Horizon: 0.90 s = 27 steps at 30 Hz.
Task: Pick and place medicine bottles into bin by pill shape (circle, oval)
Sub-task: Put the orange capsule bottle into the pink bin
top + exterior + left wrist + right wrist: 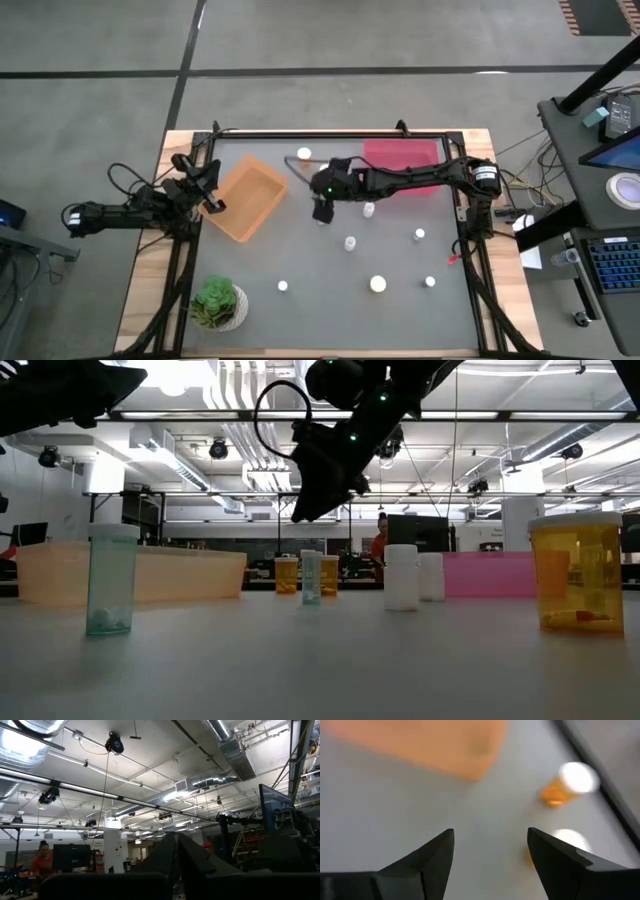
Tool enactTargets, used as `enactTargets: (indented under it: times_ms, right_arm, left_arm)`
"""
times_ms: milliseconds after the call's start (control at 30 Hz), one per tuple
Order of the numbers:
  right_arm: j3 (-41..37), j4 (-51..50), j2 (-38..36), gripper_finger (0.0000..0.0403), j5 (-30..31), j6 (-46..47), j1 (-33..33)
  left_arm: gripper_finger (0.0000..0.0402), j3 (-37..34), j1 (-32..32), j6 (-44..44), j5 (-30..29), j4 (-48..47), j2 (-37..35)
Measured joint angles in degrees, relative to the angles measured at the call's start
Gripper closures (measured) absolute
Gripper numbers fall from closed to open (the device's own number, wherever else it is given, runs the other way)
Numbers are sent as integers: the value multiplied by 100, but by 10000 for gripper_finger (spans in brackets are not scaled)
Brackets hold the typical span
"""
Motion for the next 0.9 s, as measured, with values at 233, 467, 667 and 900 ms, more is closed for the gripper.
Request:
enactTargets:
  times_ms: [233,467,667,900]
  right_arm:
    - [640,-671,15,165,45,1576,-561]
    - [1159,-1571,75,166,44,1974,-810]
    - [1161,-1607,409,150,36,1963,-815]
    - [1159,-1597,531,100,47,2156,-928]
  left_arm:
    - [398,0,-1,0,0,0,2]
    - [398,0,0,138,0,0,2]
    - [398,0,-1,138,0,0,0]
    - [398,0,-1,140,0,1,0]
